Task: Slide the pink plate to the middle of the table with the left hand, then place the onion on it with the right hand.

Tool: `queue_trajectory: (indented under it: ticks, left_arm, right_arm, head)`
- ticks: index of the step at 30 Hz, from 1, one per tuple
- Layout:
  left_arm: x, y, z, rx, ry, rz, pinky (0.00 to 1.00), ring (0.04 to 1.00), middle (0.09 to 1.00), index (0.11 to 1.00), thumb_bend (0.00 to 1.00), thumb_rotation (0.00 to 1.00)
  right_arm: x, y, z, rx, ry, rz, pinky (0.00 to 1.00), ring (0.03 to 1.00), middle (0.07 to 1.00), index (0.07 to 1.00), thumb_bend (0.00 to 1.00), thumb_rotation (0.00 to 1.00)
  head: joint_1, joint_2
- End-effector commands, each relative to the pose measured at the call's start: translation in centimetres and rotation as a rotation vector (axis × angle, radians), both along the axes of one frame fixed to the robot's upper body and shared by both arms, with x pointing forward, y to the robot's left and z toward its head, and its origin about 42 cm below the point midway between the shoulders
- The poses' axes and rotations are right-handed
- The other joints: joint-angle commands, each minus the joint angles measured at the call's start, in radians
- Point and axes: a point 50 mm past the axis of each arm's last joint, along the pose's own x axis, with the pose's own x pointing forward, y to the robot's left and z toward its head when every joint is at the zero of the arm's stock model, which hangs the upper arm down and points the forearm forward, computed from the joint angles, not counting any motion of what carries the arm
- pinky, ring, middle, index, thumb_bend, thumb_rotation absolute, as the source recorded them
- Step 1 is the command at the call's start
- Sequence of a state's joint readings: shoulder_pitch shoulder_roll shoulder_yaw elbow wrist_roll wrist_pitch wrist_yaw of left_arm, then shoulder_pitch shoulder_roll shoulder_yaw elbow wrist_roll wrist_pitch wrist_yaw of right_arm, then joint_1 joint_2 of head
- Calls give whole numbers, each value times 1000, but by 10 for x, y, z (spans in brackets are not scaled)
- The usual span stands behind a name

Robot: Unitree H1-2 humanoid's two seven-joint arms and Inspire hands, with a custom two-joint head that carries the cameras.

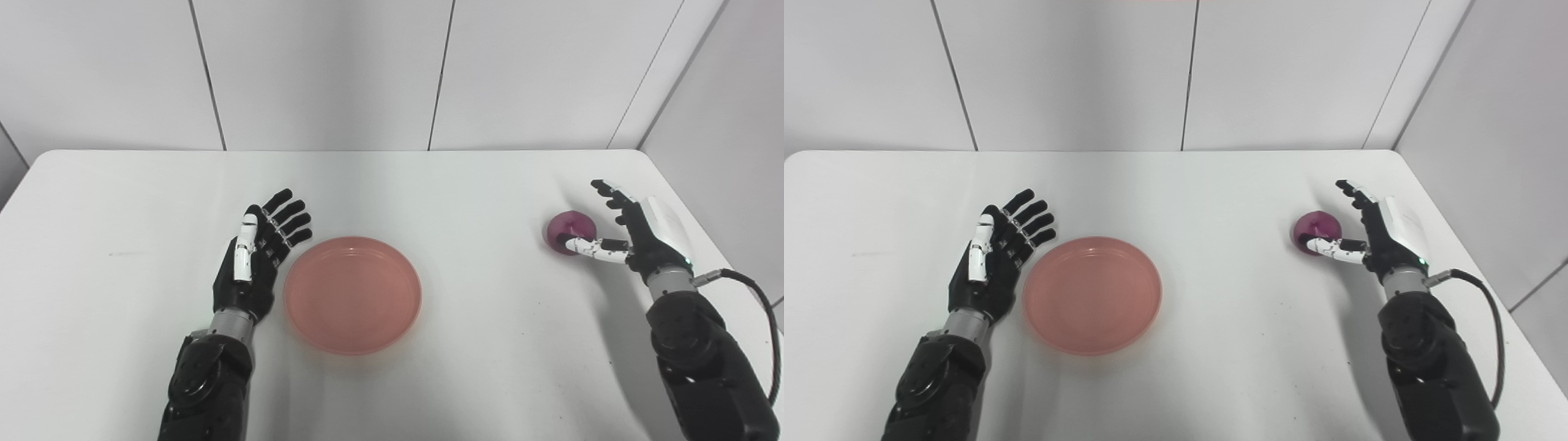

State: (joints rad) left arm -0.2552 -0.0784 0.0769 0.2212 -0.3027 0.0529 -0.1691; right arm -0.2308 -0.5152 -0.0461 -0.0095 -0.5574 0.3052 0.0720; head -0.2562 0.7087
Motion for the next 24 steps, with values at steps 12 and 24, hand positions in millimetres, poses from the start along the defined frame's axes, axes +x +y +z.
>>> queue_trajectory:
  ticks: [12,24]
  left_arm:
    - [-3,5,-9,11,52,9,745,772,778,764,390,1000]
    - [-3,5,-9,10,62,9,744,775,790,778,400,1000]
  right_arm:
    - [15,1,20,-15,-17,-1,740,831,868,870,1000,417]
    - [20,-3,14,-34,22,-14,737,838,877,879,1000,425]
  head:
    - [-6,4]
    - [-8,6]
